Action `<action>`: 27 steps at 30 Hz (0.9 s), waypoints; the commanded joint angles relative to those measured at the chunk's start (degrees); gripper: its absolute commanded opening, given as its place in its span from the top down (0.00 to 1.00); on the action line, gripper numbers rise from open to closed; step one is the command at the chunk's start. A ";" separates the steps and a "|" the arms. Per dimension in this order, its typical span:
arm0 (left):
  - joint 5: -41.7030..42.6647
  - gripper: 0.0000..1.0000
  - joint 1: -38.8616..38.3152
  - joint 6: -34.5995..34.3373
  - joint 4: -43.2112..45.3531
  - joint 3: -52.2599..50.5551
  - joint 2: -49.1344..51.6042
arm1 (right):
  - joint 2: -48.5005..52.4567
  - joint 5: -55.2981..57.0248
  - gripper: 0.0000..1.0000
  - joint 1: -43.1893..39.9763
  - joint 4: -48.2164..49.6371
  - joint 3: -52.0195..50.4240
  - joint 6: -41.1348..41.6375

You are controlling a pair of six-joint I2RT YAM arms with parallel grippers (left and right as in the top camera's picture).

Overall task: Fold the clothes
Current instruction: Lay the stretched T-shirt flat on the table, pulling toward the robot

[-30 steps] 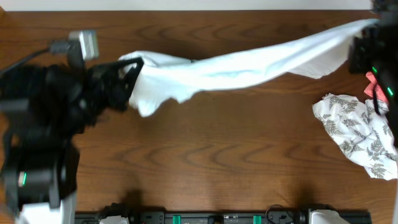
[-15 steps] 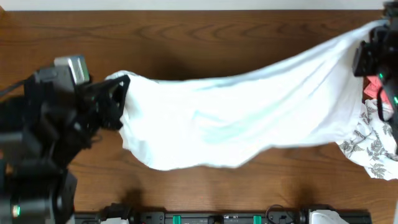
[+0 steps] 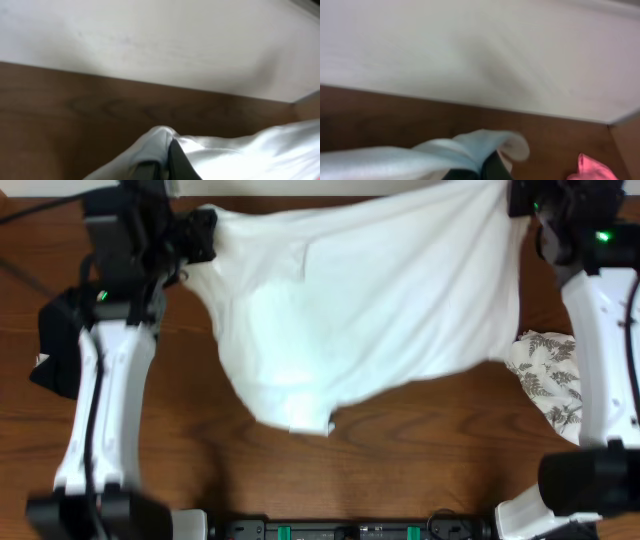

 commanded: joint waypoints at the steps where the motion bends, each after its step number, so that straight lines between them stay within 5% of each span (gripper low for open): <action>1: -1.36 0.94 0.09 4.46 4.20 5.42 3.96 | -0.59 0.50 0.99 0.17 6.78 0.57 -2.08; 7: -1.36 0.94 0.09 8.33 5.68 16.37 8.44 | -0.61 0.92 0.99 -1.18 15.15 0.68 -0.68; 13: -1.16 0.94 0.35 8.68 2.29 20.72 8.37 | -0.61 0.94 0.99 -2.32 11.34 0.81 -0.50; 27: -1.36 0.94 -0.83 11.04 -43.32 18.08 9.14 | -0.57 4.81 0.99 -2.36 -21.59 0.76 -0.46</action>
